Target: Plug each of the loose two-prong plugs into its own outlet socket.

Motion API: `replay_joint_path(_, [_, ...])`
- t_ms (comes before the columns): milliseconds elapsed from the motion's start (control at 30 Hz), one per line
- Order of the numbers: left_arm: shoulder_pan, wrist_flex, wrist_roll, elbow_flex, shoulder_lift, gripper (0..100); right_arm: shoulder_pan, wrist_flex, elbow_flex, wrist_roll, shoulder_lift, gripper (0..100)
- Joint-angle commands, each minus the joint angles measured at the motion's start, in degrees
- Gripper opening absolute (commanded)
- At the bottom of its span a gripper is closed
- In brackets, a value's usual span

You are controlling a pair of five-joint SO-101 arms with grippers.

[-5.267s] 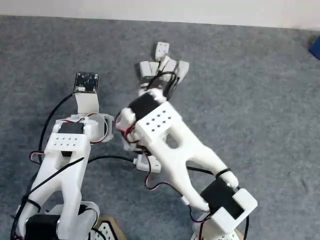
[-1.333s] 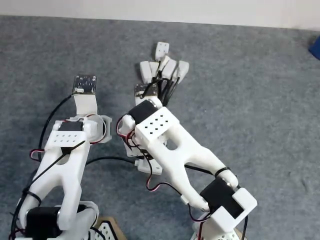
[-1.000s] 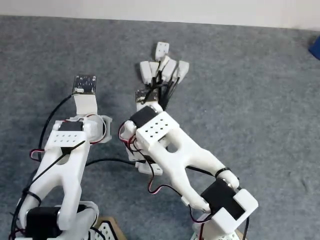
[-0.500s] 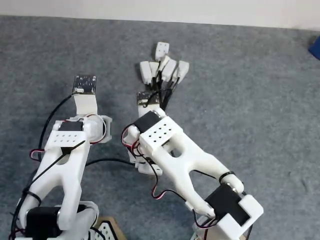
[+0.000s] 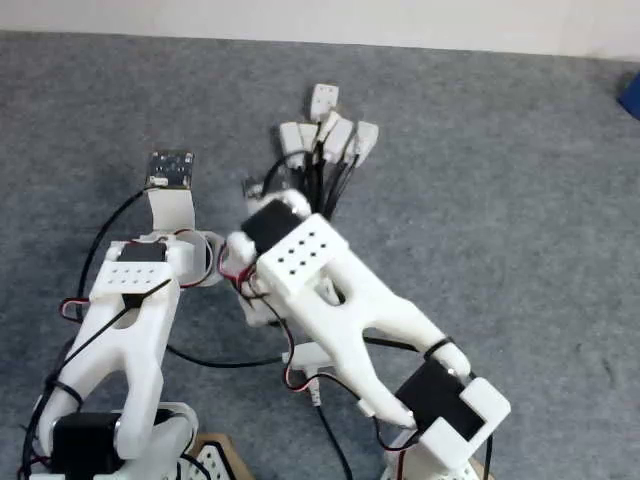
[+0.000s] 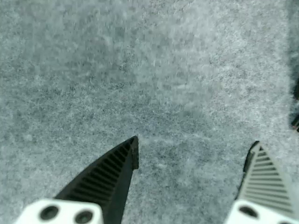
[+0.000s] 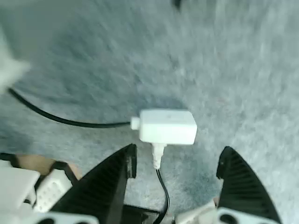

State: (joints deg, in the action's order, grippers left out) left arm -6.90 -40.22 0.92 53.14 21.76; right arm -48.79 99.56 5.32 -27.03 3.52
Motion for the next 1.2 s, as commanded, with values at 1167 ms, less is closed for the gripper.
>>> replay_joint_path(1167, [28.88,-45.27,-35.69,-26.24,-19.56,21,50.59,-40.92,-71.25,32.53,-53.14,27.2])
